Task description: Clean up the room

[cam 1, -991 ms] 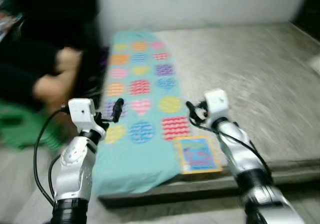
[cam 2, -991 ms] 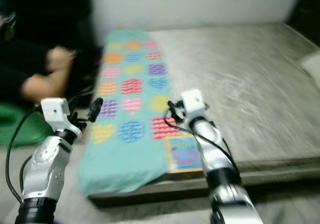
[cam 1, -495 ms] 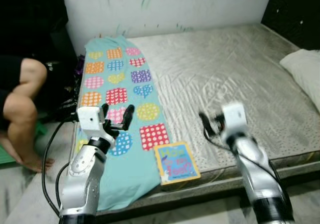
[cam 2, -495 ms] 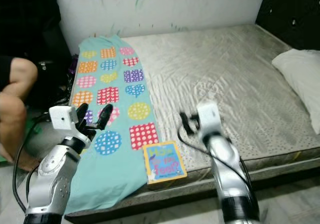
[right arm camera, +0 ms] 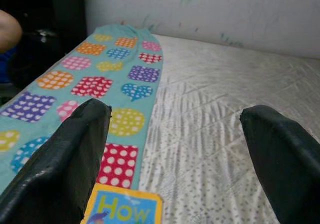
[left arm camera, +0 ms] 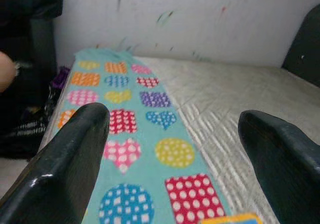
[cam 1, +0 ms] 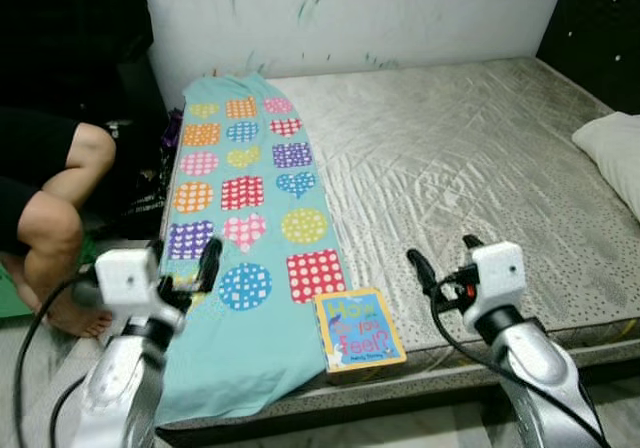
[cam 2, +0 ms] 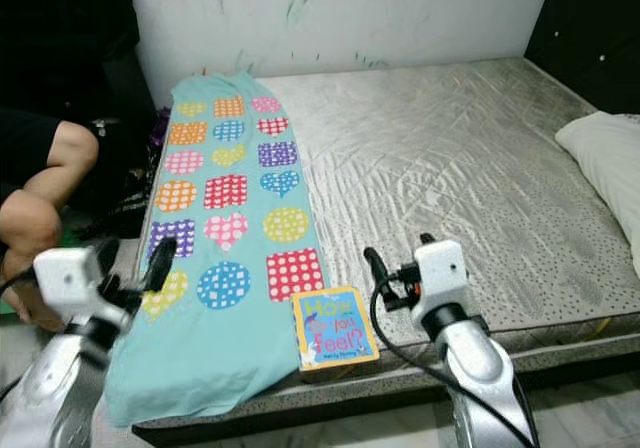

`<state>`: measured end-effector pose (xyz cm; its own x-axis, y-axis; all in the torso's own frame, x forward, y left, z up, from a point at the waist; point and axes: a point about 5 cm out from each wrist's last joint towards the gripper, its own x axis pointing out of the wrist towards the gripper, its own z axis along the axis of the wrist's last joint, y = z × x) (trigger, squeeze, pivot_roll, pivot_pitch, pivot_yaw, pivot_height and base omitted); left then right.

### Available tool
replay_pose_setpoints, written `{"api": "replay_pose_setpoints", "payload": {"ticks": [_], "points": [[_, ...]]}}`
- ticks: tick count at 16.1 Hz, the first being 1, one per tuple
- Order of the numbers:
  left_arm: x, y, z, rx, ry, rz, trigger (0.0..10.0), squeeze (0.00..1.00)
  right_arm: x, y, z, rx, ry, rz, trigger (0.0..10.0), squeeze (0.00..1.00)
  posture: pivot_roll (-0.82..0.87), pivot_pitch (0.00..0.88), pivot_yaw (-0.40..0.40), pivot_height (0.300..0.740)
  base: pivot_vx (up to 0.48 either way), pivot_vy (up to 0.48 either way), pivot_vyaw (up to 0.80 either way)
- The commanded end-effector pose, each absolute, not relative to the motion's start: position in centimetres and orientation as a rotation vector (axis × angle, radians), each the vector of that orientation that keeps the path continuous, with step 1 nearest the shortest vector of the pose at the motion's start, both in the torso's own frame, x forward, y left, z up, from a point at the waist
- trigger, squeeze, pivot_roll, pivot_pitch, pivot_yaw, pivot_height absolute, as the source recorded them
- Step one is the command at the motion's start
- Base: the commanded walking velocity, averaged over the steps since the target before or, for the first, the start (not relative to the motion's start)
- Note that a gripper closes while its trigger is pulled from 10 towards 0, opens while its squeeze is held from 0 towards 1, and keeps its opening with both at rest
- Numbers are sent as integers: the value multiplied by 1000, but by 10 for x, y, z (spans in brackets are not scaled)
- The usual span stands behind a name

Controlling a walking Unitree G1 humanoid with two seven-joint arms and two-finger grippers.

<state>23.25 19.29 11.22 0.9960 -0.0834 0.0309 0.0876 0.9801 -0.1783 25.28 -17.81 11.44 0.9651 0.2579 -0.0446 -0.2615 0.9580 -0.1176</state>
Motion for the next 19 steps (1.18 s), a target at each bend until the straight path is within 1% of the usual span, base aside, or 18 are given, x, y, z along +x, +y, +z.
{"api": "replay_pose_setpoints", "payload": {"ticks": [1, 2, 3, 9, 11, 13, 19], "points": [[232, 195, 118, -172, -36, -88, 10000, 0, 252, -174, 121, -125, 8, 286, 10000, 0, -82, 0, 37, 740, 0, 0, 0], [234, 190, 120, -168, -27, -117, 10000, 0, 251, -167, 124, -155, 0, 325, 10000, 0, -77, 0, 43, 740, 0, 0, 0], [236, 188, 120, -170, -26, -126, 10000, 0, 251, -164, 125, -149, -9, 330, 10000, 0, -76, 0, 42, 740, 0, 0, 0], [238, 175, 120, -209, 6, -179, 10000, 0, 255, -158, 124, -123, -5, 316, 10000, 0, -81, 0, 69, 740, 0, 0, 766], [243, 170, 123, -224, 5, -222, 10000, 0, 258, -161, 124, -112, -7, 276, 10000, 0, -83, 0, 79, 740, 0, 0, 0], [245, 169, 126, -232, 4, -228, 10000, 0, 260, -163, 125, -106, -7, 256, 10000, 0, -84, 0, 76, 740, 0, 0, 0], [243, 163, 127, -244, 0, -251, 10000, 0, 263, -164, 129, -119, -16, 260, 10000, 0, -93, 0, 60, 740, 0, 0, 0]]}}
